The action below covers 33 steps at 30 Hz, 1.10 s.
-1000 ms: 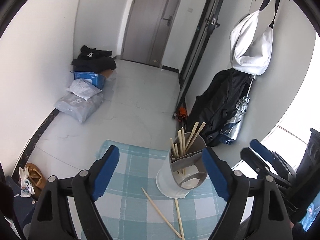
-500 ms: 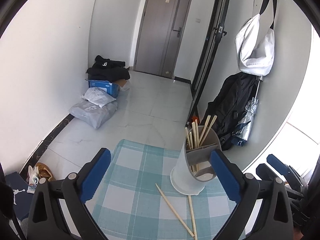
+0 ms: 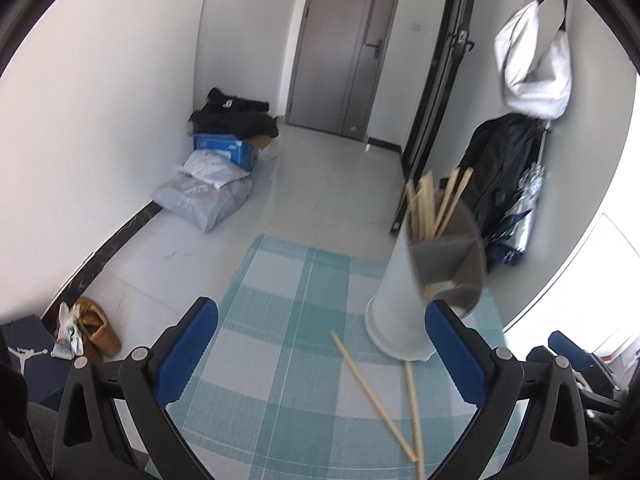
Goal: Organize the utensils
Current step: 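Lower the right gripper to a loose chopstick on the cloth and close on it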
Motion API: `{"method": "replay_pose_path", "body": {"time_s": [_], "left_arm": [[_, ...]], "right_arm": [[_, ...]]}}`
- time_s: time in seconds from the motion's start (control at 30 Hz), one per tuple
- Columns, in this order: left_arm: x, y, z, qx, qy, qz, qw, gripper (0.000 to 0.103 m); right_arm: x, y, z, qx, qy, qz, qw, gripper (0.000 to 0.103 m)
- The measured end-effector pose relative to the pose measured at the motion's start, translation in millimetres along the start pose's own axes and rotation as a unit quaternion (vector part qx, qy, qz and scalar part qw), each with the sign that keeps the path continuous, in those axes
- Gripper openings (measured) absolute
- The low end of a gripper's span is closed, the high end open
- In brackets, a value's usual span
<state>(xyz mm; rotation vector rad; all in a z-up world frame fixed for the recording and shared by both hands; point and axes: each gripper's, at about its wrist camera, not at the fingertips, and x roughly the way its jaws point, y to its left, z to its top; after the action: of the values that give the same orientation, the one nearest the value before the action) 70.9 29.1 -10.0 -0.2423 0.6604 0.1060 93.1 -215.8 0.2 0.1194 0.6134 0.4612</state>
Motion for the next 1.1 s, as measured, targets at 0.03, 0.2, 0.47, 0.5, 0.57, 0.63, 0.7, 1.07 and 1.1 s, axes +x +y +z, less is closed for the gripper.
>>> {"method": "replay_pose_path", "body": {"time_s": [0.03, 0.2, 0.47, 0.5, 0.57, 0.63, 0.7, 1.07, 1.1], "left_arm": [[4, 1, -4, -0.003, 0.007, 0.000, 1.0000, 0.102], [21, 6, -24, -0.008, 0.044, 0.012, 0.9989, 0.102], [25, 7, -24, -0.002, 0.058, 0.003, 0.9983, 0.102], [29, 8, -25, -0.002, 0.061, 0.000, 0.9981, 0.102], [31, 8, -25, -0.001, 0.066, -0.006, 0.9978, 0.102], [32, 9, -24, -0.001, 0.070, -0.008, 0.9975, 0.102], [33, 12, -23, -0.004, 0.072, -0.011, 0.9974, 0.102], [37, 35, -23, -0.024, 0.090, -0.015, 0.9955, 0.102], [38, 37, -23, -0.026, 0.092, -0.014, 0.9953, 0.102]], "right_arm": [[4, -1, -4, 0.003, 0.010, -0.001, 1.000, 0.084], [16, -11, -21, 0.023, 0.046, -0.005, 0.999, 0.083], [43, -19, -41, 0.041, 0.099, -0.013, 0.994, 0.083], [47, -18, -44, 0.040, 0.106, -0.016, 0.993, 0.083], [56, -16, -49, 0.035, 0.122, -0.025, 0.992, 0.083], [66, -14, -53, 0.032, 0.138, -0.034, 0.989, 0.083], [76, -14, -57, 0.031, 0.151, -0.039, 0.987, 0.081], [121, -5, -74, -0.006, 0.198, -0.071, 0.978, 0.046], [123, -1, -76, -0.016, 0.200, -0.071, 0.977, 0.045]]}}
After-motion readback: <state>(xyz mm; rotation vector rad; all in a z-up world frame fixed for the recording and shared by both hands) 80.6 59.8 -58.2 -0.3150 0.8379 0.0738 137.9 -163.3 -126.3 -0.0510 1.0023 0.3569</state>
